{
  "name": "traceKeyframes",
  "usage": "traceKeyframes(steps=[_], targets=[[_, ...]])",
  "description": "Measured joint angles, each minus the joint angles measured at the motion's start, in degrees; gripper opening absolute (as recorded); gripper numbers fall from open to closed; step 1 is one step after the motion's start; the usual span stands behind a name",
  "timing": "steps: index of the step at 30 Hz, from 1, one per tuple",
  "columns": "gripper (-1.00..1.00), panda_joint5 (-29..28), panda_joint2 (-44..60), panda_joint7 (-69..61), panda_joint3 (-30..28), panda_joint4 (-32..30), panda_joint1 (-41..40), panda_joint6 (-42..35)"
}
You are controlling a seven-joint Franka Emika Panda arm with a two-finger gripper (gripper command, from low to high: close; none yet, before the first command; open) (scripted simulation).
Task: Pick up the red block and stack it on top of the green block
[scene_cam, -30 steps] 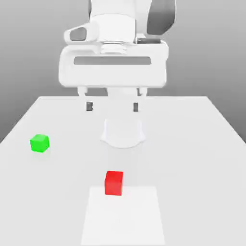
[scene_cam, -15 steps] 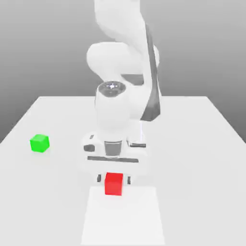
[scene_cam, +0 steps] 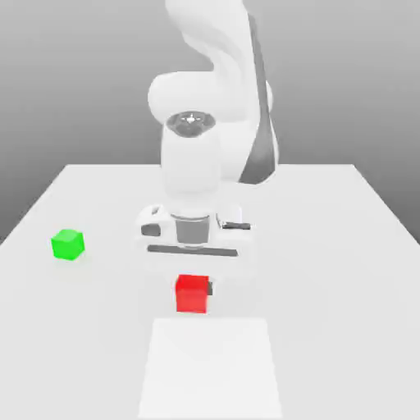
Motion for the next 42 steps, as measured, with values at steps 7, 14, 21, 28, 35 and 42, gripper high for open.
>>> traceKeyframes(steps=[7, 14, 21, 28, 35, 42], targets=[[-1.0, -4.78, -4.28, 3.39, -6.2, 1.03, -12.53, -4.29], [-1.0, -9.08, -7.12, 6.38, -12.93, 1.96, -25.47, -7.45], [-1.0, -12.86, -8.43, 8.95, -19.88, 2.62, -38.3, -9.52], [-1.0, -13.53, -6.56, 9.44, -26.61, 2.93, -47.19, -9.22], [-1.0, -2.77, 0.61, 2.21, -30.41, 2.86, -40.68, -4.38], [-1.0, 7.16, 6.78, -4.57, -31.26, 3.09, -36.85, 0.15]])
